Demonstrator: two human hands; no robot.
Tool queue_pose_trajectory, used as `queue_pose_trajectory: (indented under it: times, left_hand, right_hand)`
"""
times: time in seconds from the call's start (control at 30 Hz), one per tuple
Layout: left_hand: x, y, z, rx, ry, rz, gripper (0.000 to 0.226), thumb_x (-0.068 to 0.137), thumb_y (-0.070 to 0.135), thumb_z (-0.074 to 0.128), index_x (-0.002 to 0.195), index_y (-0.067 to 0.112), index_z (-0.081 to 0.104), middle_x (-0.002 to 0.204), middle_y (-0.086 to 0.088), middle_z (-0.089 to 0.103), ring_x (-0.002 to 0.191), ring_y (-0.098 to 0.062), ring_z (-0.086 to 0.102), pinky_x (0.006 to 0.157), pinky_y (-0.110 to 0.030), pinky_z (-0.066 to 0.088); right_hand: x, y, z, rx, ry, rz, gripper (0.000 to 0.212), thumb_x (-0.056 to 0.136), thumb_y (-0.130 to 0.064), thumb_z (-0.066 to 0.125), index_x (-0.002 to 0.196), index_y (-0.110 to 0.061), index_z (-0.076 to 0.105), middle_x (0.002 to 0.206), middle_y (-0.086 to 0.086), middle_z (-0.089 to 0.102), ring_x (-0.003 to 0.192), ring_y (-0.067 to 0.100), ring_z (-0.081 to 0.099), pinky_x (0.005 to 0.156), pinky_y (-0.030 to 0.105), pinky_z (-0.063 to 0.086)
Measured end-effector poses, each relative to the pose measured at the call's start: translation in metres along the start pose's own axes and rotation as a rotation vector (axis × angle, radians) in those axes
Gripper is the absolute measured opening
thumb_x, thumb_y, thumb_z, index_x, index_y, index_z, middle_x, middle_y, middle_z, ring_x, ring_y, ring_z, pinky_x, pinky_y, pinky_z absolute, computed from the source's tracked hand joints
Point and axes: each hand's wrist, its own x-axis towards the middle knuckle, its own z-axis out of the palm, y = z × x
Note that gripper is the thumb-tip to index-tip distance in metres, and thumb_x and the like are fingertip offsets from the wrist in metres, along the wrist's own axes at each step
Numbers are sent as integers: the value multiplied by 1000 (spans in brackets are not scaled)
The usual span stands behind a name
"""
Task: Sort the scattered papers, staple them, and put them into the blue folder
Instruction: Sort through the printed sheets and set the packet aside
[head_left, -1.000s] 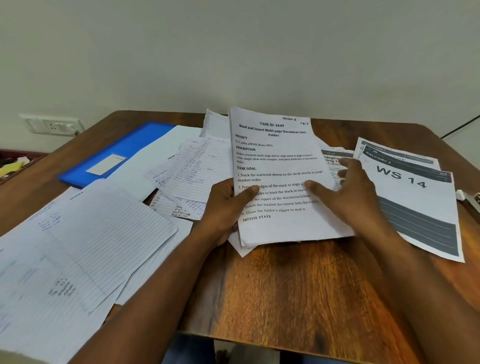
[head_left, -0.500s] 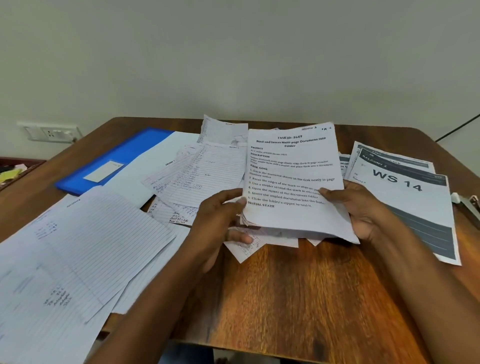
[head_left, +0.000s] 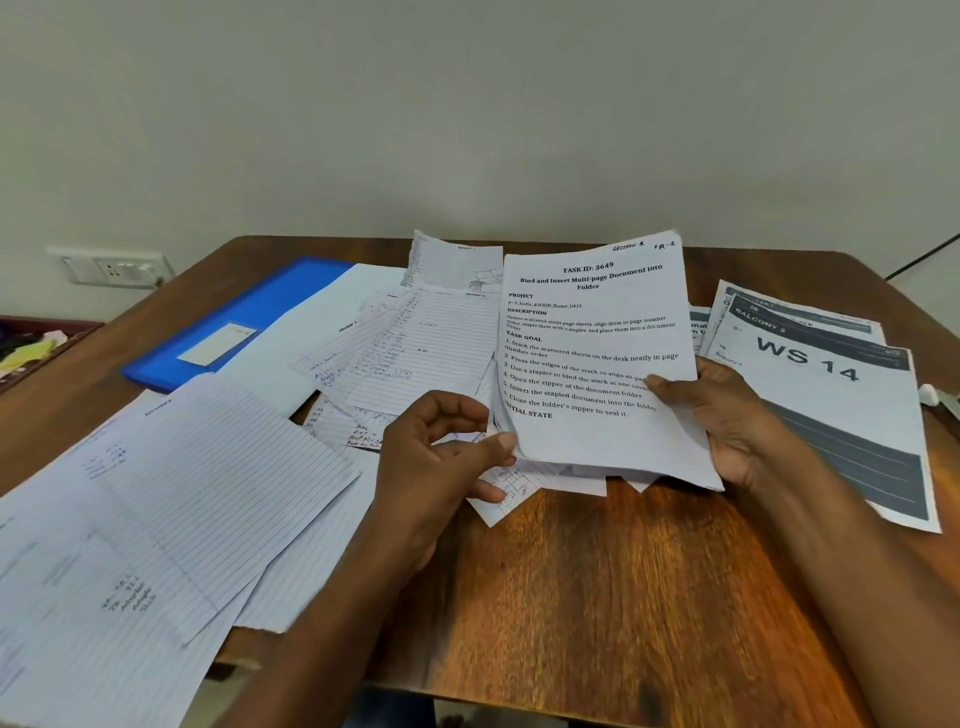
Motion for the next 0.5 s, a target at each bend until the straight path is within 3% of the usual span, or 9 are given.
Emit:
queue_pose_trajectory:
  times: [0.1,0.2,0.37,0.5]
  left_hand:
    - [-2,-5,2,91,8,34,29,76,10,94,93,12,70,99,-5,79,73,-40,78,71,-60,64]
    - [-4,-8,3,130,18,44,26,77,10,93,90,13,71,88,-2,80,70,-39,78,76,-66,61]
    - [-5,-7,4,132,39,59,30,78,2,90,95,15,69,95,0,79,69,-39,78,69,-60,63]
    - [-7,-5,4,85,35,73,28,84,-7,81,102,12,71,107,-8,76,78,-34,80,60,-41,64]
  right_hand:
    - [-1,0,1,5,1,-3,41,94,10,62,132,-2,65,122,17,74,93,26,77,81,42,63]
    - [-2,0,1,2,-4,4,41,94,10,62,134,-1,63,127,19,72,115,36,69,86,46,60]
    - [1,1,-2,-6,-4,4,42,94,9,63,134,-2,63,127,19,72,119,40,67,88,50,58]
    - [3,2,-3,-1,-13,9,44,93,9,63,135,-2,63,127,19,72,121,40,66,89,53,58]
